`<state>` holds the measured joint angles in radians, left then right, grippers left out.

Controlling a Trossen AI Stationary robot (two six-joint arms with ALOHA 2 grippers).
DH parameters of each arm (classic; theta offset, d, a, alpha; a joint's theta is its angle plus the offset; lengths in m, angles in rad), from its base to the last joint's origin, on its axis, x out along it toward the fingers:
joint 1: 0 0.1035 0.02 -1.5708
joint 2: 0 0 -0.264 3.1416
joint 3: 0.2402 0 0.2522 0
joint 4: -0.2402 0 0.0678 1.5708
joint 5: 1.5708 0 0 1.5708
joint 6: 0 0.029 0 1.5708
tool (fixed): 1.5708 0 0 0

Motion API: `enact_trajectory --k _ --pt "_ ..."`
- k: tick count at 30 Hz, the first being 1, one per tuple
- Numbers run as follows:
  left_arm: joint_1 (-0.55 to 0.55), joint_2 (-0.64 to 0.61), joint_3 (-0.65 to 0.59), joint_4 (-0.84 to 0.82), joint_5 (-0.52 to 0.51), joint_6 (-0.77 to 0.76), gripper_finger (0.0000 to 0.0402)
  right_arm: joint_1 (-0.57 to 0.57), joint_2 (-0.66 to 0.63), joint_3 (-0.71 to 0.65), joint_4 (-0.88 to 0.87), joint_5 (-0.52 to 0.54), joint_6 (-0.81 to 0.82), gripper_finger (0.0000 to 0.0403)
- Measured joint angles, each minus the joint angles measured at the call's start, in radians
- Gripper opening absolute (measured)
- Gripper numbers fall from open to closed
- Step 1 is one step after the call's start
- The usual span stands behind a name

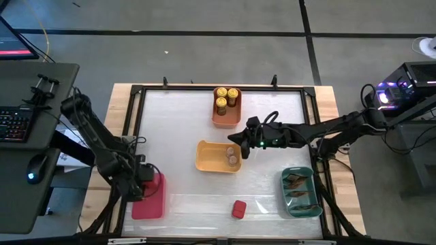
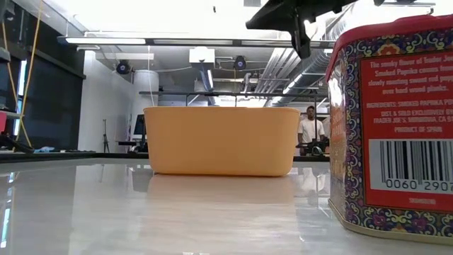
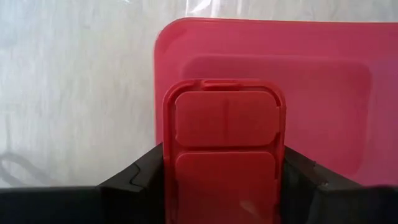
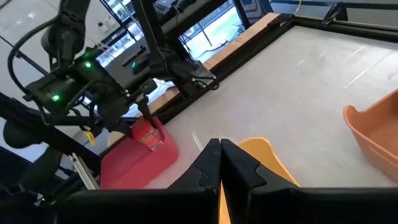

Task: Sort spices by type
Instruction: Put the top red seasoning can into the red bin

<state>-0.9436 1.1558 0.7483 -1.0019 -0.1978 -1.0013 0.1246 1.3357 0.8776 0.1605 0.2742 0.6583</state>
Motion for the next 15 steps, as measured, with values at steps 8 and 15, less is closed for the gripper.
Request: enact_trajectory --k 8,15 --pt "0.0 0.104 0.0 0.024 0.002 0.001 0.0206 0.0 0.0 0.0 -0.023 -0.023 -0.012 0.0" --pt "0.001 0.121 0.003 0.024 0.008 -0.009 0.0211 0.0 0.0 0.0 -0.022 -0.032 -0.012 0.0"
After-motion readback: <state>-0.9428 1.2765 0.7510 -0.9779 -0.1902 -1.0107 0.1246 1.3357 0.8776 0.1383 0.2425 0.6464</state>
